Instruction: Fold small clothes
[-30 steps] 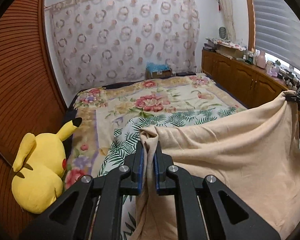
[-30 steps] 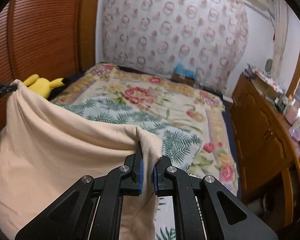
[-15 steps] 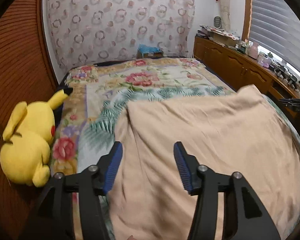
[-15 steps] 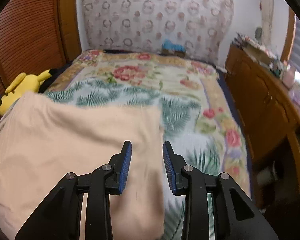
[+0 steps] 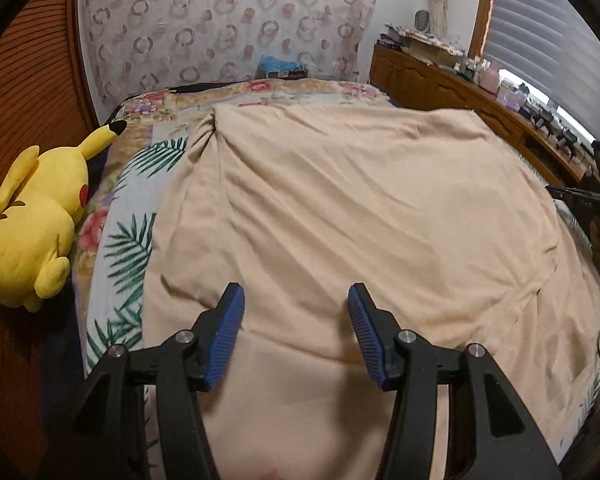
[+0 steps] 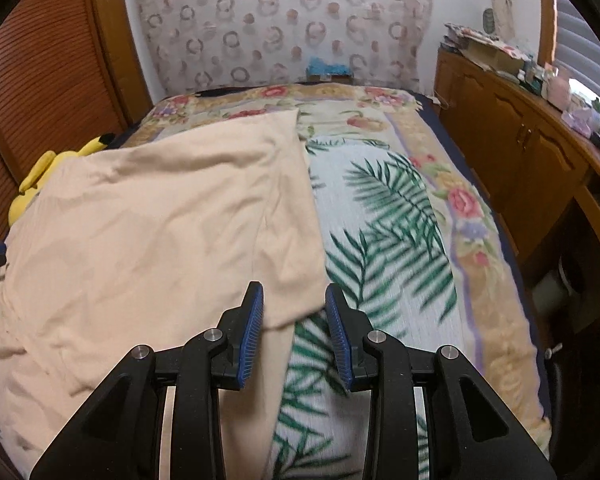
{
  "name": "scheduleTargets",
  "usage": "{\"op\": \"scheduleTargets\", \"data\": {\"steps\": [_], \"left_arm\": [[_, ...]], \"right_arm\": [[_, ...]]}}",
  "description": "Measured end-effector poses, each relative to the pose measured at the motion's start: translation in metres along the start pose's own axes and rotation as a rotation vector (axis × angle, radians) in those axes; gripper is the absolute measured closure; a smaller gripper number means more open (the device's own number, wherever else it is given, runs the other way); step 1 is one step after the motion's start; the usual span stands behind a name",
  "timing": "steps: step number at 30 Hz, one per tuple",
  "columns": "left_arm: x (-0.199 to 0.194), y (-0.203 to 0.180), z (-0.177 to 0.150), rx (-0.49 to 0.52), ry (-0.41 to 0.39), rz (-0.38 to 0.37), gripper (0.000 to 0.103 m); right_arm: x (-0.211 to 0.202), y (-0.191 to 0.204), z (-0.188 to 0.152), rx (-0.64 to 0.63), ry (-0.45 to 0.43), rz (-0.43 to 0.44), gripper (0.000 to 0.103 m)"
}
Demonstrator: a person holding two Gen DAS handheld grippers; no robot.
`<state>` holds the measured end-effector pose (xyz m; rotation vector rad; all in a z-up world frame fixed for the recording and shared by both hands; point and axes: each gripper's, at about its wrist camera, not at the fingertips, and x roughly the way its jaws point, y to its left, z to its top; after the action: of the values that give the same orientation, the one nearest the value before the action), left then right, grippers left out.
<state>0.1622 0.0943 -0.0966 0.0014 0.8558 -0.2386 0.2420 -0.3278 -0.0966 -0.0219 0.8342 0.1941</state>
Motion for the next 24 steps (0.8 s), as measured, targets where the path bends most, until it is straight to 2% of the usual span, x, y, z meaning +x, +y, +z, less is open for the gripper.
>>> {"op": "scheduleTargets", "data": {"steps": [6, 16, 19, 21, 24], "left_arm": [[0.0, 0.009, -0.012, -0.003, -0.002, 0.009, 0.05], [-0.005, 0.02, -0.018, -0.026, -0.008, 0.011, 0.05], [-0.006, 0.02, -0.018, -0.021, -0.006, 0.033, 0.05], [-0.009, 0.021, -0.02, -0.023, -0.006, 0.035, 0.05], [-0.014, 0.023, -0.021, -0.038, -0.001, 0.056, 0.05]], "right_arm": [[-0.005, -0.002, -0.024, 0.03, -0.002, 0.01, 0.071], [-0.019, 0.014, -0.039, 0.0, -0.001, -0.05, 0.07], [-0.017, 0.014, -0.034, -0.004, 0.003, -0.041, 0.066], [-0.018, 0.012, -0.032, 0.002, 0.002, -0.02, 0.059], [-0.021, 0.01, -0.034, 0.025, -0.008, 0.014, 0.058]]}}
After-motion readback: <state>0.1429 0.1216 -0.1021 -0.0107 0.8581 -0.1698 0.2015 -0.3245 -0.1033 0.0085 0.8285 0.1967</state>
